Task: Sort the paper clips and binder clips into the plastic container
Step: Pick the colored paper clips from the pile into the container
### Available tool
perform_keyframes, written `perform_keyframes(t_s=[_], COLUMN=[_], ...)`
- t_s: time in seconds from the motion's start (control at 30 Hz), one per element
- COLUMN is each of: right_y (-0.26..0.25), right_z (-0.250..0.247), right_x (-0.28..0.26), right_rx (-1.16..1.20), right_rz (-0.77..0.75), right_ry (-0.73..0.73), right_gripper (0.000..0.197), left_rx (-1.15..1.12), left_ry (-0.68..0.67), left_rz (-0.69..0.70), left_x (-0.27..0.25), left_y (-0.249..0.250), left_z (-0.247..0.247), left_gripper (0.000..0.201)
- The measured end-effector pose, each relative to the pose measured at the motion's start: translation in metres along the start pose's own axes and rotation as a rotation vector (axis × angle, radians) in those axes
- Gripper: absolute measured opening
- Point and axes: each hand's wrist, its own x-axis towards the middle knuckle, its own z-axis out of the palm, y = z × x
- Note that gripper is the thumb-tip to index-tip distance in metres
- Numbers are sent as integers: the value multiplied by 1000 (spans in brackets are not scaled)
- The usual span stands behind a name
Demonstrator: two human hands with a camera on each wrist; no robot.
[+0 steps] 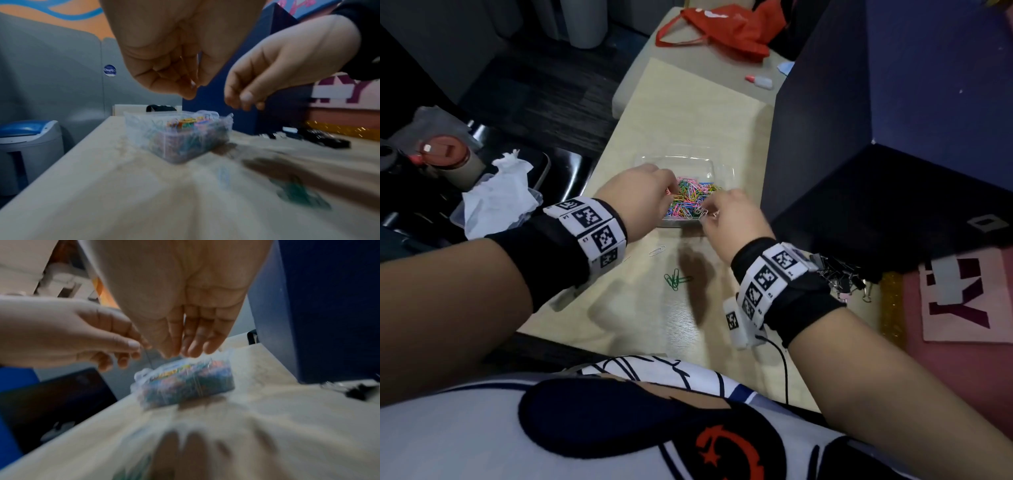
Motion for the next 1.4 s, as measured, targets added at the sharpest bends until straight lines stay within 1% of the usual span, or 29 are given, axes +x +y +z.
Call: perform_keyframes(t_s=[0.07,0.13,0.2,0.23,0.3,0.33,0.4,0.57,0.7,0.83,0.9,0.97,1.0,1.03,1.13,1.17,1.2,1.27,1.33,1.37,1.4], right_y=[1,3,6,8,15,19,26,29,26,25,23,19,16,12,1,-1,-3,-3,1,3,4], right_z=[17,36,52,58,64,65,66,65,60,54,51,44,39,33,12,5,-1,-6,-5,-2,2], right_x=[-12,-26,-38,-42,-47,-47,-47,-45,-42,-39,-37,-34,-31,-29,-16,-12,-8,-5,-6,-9,-11], right_rx=[-76,-123,-194,-230,-234,-213,-192,-188,-254,-311,-315,-258,-212,-157,48,102,133,124,67,28,-36], right_rz=[-117,-257,-370,-398,-407,-394,-368,-265,-176,-107,-56,1,26,38,9,-2,-5,23,88,130,176], right_ry=[-189,-330,-381,-392,-389,-375,-352,-323,-269,-288,-312,-317,-293,-238,53,123,152,116,41,-22,-123], right_gripper=[32,40,46,47,42,38,34,31,26,28,27,26,23,20,14,16,17,17,15,14,14], left_rx=[39,114,194,248,366,396,391,427,539,639,625,570,541,516,479,488,502,530,549,550,549], left_ry=[-50,-181,-301,-343,-399,-416,-423,-445,-483,-513,-522,-512,-490,-463,-407,-410,-419,-434,-453,-465,-478], left_rz=[18,43,59,79,147,164,137,96,129,174,163,139,123,101,26,14,13,22,31,33,31], left_x=[-7,-17,-27,-32,-38,-40,-39,-34,-34,-33,-31,-30,-30,-29,-26,-25,-24,-22,-20,-19,-18], left_y=[-2,-4,-8,-10,-14,-16,-18,-16,-10,-3,-4,-8,-9,-10,-11,-11,-11,-10,-10,-10,-10], left_z=[7,19,31,37,46,50,52,51,48,42,42,43,44,44,44,45,46,47,47,47,47], left_gripper=[25,24,26,27,30,30,27,21,21,26,26,23,20,18,22,22,22,18,19,20,21])
